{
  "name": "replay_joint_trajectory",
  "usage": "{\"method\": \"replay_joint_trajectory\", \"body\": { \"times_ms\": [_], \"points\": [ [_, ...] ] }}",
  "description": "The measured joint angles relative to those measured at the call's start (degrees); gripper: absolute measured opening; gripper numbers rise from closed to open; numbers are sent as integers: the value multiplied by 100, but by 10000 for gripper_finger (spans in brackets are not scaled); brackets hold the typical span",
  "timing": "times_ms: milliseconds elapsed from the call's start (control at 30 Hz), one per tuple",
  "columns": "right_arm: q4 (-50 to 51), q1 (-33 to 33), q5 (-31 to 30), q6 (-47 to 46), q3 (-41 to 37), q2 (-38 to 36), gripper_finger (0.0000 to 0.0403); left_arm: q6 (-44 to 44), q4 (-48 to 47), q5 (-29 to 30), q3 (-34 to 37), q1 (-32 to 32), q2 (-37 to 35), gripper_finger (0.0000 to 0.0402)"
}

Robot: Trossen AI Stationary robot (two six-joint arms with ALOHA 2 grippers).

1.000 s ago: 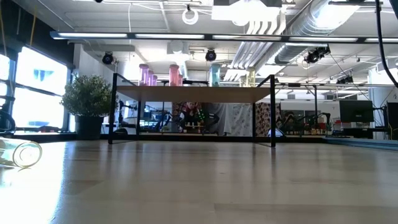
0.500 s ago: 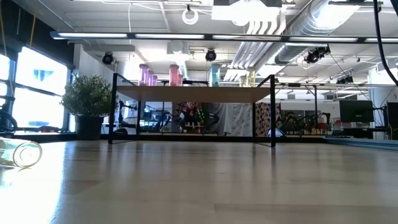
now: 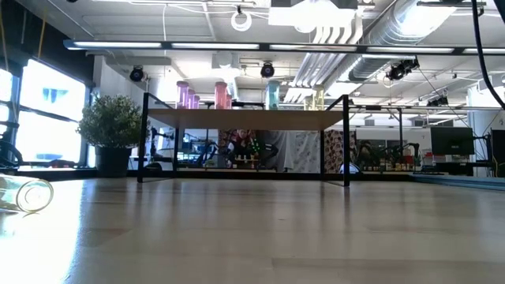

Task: Pick and place medicine bottles onto shelf by color
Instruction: Put the yellow pill bottle on the shelf aligned with the other yellow pill bottles

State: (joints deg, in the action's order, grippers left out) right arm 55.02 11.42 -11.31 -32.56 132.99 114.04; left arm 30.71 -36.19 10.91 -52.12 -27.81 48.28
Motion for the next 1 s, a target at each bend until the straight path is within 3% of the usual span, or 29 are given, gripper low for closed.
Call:
{"method": "replay_joint_trajectory", "body": {
  "times_ms": [367,533,800,1000],
  "points": [
    [412,-281,3,322,0,-74,238,1755,-562,-152,0,0,482,210],
    [785,-593,98,552,0,-131,238,1250,-607,-173,-4,-7,798,224],
    [1645,-1185,579,946,0,-238,238,102,-560,-149,-4,-4,1556,208],
    [1945,-1485,577,1355,0,-311,238,-55,-247,-299,-2,104,2120,199]
  ]
}}
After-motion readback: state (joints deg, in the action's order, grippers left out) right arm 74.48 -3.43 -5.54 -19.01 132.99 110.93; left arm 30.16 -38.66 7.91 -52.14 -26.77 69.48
